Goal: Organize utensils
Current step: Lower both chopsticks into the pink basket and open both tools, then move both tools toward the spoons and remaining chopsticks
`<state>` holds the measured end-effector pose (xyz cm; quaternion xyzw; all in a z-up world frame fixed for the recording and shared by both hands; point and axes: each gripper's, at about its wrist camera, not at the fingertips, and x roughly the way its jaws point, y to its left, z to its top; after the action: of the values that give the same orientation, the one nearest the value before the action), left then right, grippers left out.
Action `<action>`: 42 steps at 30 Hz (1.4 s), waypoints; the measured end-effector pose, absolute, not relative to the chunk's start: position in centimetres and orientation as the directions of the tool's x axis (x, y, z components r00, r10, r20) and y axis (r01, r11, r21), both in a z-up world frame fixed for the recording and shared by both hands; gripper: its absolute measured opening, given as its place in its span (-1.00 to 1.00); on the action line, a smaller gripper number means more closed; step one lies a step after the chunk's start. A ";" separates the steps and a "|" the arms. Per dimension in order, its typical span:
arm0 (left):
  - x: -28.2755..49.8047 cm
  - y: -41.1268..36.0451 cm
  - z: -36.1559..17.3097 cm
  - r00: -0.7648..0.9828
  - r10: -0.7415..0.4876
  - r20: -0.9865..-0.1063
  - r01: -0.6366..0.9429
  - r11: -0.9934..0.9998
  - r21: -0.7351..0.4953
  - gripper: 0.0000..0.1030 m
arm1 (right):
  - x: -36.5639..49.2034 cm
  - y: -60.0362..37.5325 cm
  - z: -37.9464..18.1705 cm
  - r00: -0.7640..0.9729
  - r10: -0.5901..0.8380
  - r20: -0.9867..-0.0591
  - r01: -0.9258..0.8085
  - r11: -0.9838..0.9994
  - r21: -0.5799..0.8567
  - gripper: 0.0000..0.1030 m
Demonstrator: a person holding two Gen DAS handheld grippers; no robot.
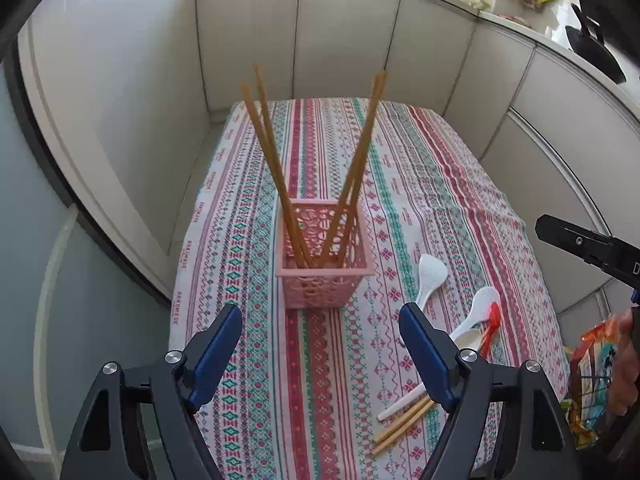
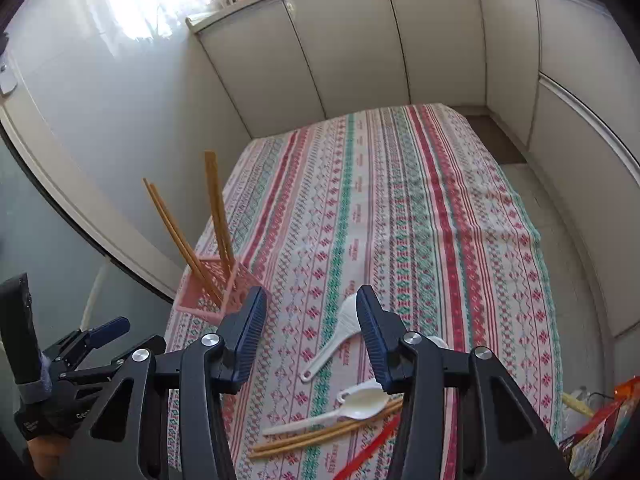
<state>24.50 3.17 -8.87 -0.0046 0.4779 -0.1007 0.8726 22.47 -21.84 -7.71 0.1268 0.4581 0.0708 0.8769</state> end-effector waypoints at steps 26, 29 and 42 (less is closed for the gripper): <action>22.7 -11.4 -17.9 0.247 -0.208 -0.946 0.544 0.838 -0.042 0.52 | 20.0 -31.7 -18.5 0.206 0.190 -0.960 0.286 0.927 0.245 0.09; 22.8 -13.3 -18.8 0.233 -0.214 -0.949 0.598 0.801 -0.034 0.38 | 20.1 -32.5 -19.1 0.198 0.195 -0.961 0.307 0.918 0.250 0.09; 24.2 -17.4 -20.6 0.211 -0.218 -0.953 0.659 0.752 -0.026 -0.06 | 21.1 -34.0 -20.6 0.183 0.219 -0.959 0.345 0.899 0.271 0.10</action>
<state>24.24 -17.36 -20.57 0.1981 0.5565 -0.2915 0.7524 21.08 -33.98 -20.58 0.2208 0.6379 -0.0429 0.7365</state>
